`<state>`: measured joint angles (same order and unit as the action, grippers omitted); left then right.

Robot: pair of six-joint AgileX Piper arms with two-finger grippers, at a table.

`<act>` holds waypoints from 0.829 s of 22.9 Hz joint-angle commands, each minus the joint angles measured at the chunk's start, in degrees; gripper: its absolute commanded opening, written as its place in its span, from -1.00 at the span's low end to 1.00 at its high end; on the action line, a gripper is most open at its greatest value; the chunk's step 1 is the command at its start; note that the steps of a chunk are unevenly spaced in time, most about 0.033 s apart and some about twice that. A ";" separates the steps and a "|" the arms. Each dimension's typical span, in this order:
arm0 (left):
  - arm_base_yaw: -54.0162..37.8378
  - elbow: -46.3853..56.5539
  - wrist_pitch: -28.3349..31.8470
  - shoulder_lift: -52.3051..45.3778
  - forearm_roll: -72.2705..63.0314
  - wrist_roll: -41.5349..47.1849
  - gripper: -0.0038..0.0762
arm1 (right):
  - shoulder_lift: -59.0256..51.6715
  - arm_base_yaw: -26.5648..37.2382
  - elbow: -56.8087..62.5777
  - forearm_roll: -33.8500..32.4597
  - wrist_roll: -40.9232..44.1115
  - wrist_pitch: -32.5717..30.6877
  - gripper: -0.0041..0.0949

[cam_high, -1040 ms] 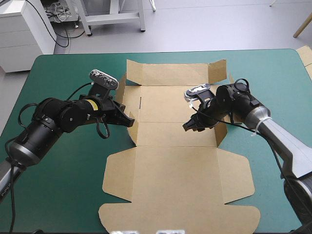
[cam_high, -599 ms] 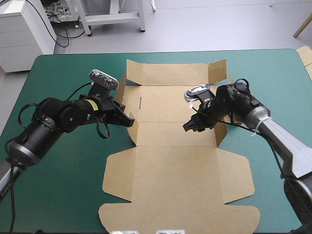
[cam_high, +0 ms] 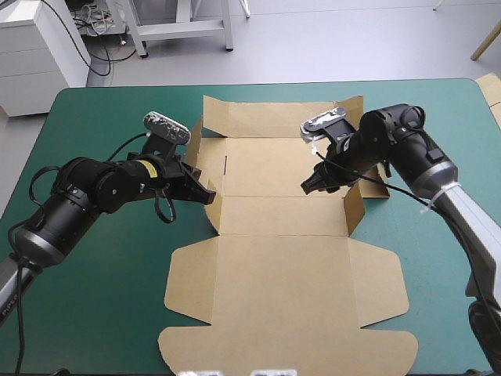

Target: Fold the box

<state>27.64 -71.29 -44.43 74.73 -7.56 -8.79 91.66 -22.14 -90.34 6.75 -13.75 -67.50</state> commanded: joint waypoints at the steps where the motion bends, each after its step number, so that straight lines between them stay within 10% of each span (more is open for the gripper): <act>1: -0.11 -2.05 2.55 -1.43 -0.63 -0.02 -0.92 | -5.25 0.13 -3.43 -2.42 0.23 0.62 -0.08; 19: -0.11 -2.05 -0.79 -1.43 -0.63 -0.02 -0.92 | -14.96 3.59 -2.32 -12.93 11.39 0.53 -0.08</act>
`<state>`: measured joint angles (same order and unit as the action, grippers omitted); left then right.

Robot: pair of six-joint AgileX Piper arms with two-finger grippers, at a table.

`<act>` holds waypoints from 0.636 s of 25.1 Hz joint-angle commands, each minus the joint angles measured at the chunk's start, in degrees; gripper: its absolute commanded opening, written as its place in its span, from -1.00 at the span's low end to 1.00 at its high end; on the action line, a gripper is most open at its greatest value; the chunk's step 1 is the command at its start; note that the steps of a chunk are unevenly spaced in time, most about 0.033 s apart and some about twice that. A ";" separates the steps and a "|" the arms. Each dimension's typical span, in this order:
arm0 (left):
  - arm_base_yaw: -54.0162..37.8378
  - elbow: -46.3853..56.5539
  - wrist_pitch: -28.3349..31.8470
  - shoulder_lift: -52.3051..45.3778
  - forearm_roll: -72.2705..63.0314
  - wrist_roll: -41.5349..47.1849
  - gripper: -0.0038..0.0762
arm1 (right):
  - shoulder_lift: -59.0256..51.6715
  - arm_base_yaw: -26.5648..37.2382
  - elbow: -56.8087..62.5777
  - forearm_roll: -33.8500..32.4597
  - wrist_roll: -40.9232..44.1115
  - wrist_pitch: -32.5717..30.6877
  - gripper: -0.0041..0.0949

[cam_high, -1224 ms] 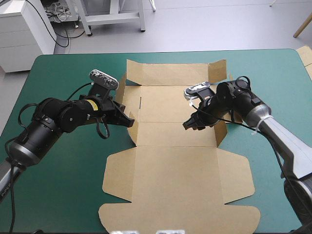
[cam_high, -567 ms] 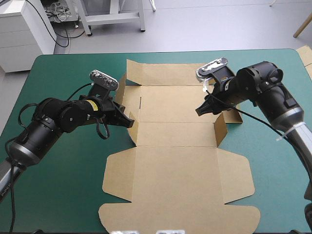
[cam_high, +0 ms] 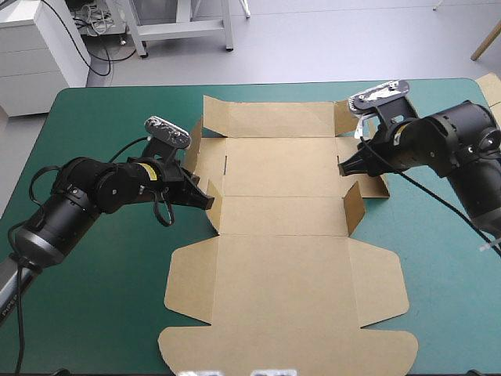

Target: Fold the box

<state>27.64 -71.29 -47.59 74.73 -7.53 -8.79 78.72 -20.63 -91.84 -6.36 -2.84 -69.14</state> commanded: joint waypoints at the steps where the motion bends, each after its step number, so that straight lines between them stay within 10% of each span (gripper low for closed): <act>1: -0.11 -2.05 2.37 -1.43 -0.66 -0.02 -0.92 | -2.03 3.12 -0.28 0.95 -0.03 2.17 -0.08; 16: -0.11 -2.05 4.08 -1.43 -1.02 -0.02 -0.92 | 4.17 10.04 10.19 13.47 -3.93 2.38 0.29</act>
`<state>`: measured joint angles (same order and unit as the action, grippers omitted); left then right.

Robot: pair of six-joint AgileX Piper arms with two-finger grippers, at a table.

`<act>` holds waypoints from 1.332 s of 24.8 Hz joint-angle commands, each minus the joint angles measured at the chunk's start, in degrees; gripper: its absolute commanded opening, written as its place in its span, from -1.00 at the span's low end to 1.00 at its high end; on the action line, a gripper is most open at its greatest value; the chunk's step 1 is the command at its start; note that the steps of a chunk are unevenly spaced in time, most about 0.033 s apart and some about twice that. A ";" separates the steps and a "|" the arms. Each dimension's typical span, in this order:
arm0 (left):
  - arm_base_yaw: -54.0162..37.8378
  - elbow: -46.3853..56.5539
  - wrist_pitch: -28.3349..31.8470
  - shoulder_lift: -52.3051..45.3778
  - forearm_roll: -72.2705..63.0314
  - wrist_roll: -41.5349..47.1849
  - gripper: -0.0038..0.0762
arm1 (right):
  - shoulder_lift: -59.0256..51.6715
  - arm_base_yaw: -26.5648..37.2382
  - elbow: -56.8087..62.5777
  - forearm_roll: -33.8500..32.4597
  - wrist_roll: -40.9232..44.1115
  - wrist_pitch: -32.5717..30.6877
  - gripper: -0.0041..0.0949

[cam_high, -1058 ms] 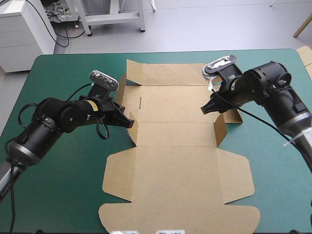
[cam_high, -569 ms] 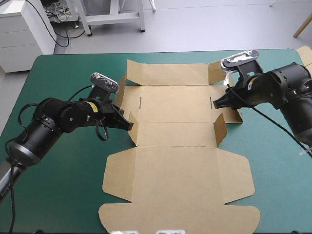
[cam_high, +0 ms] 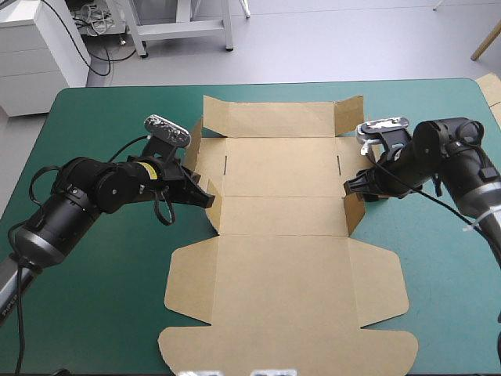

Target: Fold the box

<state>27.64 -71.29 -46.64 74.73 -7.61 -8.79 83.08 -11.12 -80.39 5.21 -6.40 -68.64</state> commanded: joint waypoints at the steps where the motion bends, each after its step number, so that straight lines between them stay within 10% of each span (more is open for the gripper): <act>1: -0.11 -2.05 3.13 -1.43 -0.94 -0.02 -0.92 | 0.55 0.54 -1.26 2.28 -0.37 1.88 0.29; 23: -0.11 -2.05 2.47 -1.43 -0.82 0.12 -0.92 | 15.70 0.54 -1.02 3.30 -0.79 7.17 0.24; 33: -0.11 -2.05 2.49 -1.43 -0.82 0.12 -0.92 | 17.67 0.54 -0.88 3.37 -1.12 7.76 -0.86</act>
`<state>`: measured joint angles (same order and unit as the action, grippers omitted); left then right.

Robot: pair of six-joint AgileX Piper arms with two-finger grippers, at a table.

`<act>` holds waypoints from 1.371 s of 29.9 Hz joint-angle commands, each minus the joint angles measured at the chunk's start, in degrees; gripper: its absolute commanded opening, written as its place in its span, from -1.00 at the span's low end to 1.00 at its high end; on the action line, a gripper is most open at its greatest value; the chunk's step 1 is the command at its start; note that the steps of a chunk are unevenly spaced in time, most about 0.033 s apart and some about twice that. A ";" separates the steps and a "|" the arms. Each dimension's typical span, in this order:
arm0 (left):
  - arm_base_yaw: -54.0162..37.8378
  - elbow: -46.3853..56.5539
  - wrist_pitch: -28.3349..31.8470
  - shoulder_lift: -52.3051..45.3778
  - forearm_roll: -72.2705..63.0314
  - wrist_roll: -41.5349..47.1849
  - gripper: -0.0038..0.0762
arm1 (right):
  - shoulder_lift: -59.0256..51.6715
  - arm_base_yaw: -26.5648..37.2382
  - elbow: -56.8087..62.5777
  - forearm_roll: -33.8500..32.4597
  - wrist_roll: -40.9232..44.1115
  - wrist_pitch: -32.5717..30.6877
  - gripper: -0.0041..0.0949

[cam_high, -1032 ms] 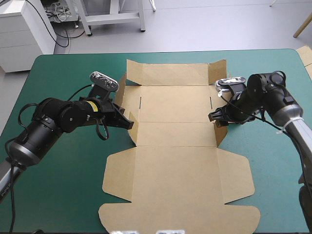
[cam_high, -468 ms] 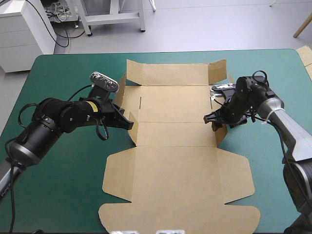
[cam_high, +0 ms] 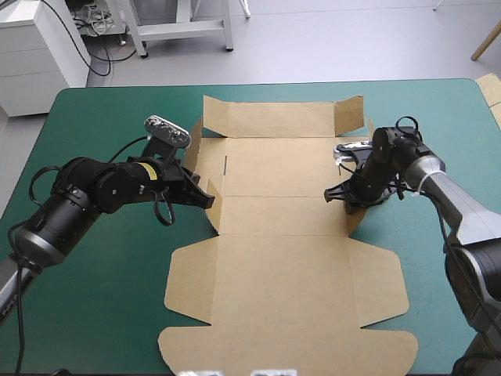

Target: Fold the box

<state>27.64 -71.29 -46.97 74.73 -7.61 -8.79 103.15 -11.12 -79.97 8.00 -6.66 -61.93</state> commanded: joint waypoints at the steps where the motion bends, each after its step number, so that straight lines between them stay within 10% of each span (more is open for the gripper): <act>1: -0.11 -2.05 2.82 -1.43 -0.82 0.12 -0.92 | -2.39 0.54 -1.30 0.58 -1.00 1.16 -0.95; 41: -0.11 -11.49 -7.02 -1.66 7.61 1.71 -0.92 | -0.41 -2.07 -13.15 1.21 -38.63 6.98 -0.96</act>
<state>27.64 -80.72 -56.86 74.68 0.33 -7.74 104.62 -11.97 -90.62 8.53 -41.02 -57.17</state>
